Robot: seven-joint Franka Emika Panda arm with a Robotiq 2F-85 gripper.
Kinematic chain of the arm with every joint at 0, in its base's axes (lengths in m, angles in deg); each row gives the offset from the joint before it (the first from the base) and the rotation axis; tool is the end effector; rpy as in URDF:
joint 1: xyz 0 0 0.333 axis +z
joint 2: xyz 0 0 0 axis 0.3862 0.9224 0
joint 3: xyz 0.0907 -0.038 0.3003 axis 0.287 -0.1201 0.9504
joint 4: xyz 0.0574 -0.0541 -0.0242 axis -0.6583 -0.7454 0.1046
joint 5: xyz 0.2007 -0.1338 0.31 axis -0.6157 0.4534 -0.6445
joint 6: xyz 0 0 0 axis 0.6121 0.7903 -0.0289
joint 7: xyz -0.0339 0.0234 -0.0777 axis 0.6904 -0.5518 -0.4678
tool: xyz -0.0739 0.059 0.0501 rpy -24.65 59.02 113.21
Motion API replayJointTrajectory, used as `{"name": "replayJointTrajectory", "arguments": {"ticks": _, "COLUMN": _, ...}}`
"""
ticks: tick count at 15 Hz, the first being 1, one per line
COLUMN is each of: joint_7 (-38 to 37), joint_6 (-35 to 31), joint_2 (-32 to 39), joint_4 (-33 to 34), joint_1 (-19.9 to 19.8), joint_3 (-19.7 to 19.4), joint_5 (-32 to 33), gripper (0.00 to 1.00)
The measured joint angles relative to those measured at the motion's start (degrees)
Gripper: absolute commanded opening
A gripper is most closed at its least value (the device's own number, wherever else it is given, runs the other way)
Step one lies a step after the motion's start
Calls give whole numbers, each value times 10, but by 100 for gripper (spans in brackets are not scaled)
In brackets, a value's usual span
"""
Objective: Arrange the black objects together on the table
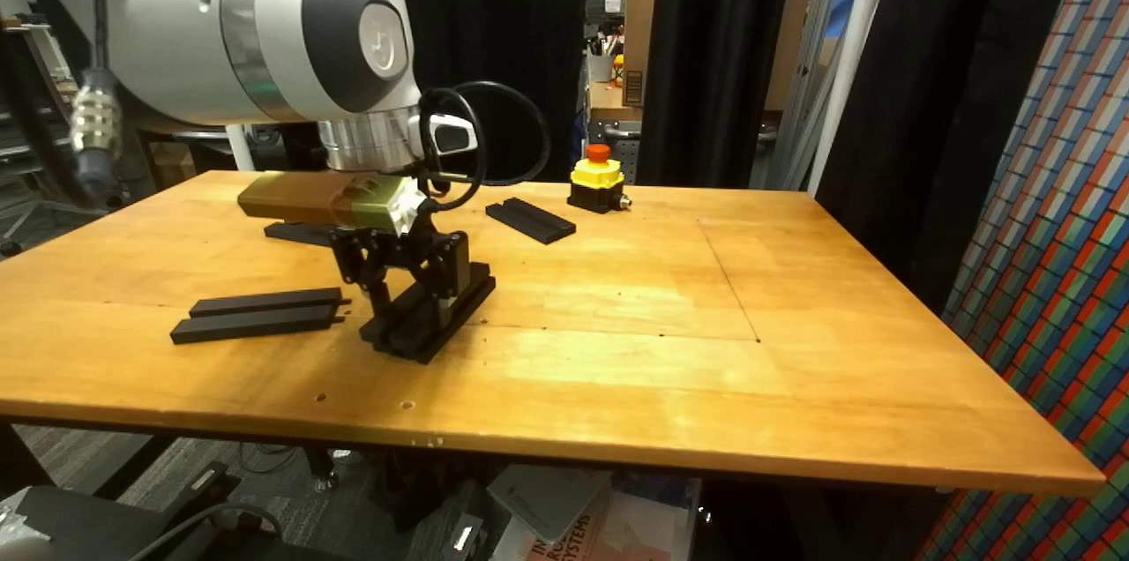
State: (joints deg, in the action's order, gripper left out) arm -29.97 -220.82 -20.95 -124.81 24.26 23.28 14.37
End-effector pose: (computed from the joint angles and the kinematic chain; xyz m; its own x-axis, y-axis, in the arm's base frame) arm 0.3893 0.0393 0.2320 0.9997 -0.0196 -0.0169 -0.0183 -0.9971 0.0745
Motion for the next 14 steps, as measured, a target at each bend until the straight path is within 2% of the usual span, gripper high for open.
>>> {"name": "replayJointTrajectory", "arguments": {"ticks": 14, "joint_7": 21, "joint_6": -16, "joint_2": 5, "joint_4": 0, "joint_1": 0, "joint_3": -9, "joint_5": 0, "gripper": 47}}
